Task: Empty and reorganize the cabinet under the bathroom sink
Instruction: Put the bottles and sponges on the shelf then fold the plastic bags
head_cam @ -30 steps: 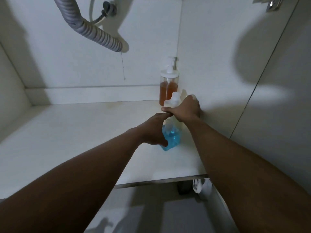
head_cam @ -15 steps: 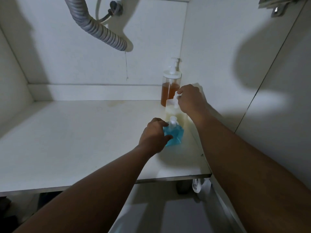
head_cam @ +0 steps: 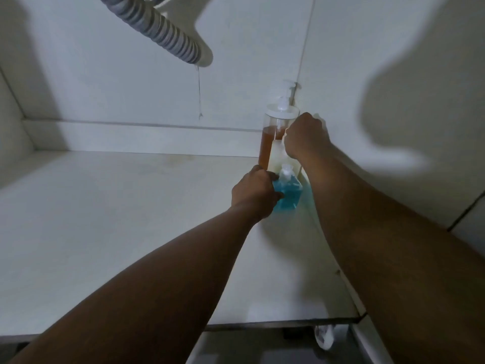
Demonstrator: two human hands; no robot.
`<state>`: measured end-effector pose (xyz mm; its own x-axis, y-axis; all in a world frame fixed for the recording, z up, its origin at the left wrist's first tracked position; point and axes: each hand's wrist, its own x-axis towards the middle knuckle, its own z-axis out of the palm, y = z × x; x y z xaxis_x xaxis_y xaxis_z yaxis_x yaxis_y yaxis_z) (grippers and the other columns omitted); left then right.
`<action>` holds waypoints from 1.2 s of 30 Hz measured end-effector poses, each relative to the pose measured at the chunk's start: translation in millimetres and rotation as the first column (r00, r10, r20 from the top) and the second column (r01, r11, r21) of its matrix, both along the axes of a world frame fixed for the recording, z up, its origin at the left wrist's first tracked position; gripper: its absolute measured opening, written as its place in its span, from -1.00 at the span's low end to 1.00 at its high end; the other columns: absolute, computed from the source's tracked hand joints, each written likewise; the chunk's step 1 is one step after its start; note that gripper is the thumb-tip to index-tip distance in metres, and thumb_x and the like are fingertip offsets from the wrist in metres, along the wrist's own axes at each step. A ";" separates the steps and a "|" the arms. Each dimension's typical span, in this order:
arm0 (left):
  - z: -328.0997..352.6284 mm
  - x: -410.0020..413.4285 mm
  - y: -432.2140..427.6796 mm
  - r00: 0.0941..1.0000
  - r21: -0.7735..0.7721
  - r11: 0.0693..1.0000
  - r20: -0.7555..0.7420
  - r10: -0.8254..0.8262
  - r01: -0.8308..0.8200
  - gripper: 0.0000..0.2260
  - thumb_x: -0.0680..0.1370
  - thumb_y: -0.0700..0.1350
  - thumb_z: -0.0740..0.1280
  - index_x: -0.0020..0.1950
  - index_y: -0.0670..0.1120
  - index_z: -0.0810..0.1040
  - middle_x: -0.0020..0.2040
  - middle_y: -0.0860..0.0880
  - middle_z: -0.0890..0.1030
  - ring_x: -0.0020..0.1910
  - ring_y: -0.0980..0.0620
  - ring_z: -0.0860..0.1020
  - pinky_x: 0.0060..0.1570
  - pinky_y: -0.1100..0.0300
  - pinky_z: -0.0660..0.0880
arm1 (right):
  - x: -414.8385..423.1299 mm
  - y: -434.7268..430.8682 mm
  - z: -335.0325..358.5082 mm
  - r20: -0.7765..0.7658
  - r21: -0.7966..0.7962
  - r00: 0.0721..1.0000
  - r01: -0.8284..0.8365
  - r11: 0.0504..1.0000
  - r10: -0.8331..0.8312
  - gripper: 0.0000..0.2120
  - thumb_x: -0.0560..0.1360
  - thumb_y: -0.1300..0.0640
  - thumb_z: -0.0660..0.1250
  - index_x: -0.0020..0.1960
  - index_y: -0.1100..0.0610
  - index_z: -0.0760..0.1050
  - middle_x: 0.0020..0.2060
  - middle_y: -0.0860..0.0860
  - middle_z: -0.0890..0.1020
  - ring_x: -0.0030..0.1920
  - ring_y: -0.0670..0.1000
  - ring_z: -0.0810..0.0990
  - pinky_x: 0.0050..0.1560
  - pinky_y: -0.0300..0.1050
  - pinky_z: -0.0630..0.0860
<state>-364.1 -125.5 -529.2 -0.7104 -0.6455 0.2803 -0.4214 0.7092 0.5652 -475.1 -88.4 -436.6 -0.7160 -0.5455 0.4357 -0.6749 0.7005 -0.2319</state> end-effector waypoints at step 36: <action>70.2 164.5 -45.7 0.968 -0.155 0.971 0.142 0.207 -0.185 -0.64 0.53 0.17 0.33 0.29 0.10 0.47 0.15 0.04 0.60 0.17 -0.04 0.55 0.08 0.09 0.48 | 120.5 27.2 5.4 0.180 -0.237 0.926 -0.286 0.929 0.331 -0.72 0.51 0.24 0.25 0.21 0.13 0.54 0.11 0.14 0.59 0.26 0.20 0.51 0.26 -0.02 0.48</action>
<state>-199.6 -171.2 -459.0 -0.6162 -0.7388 0.2728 -0.6349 0.6710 0.3829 -354.6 -61.1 -431.2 -0.6141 -0.6704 0.4165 -0.7687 0.3883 -0.5083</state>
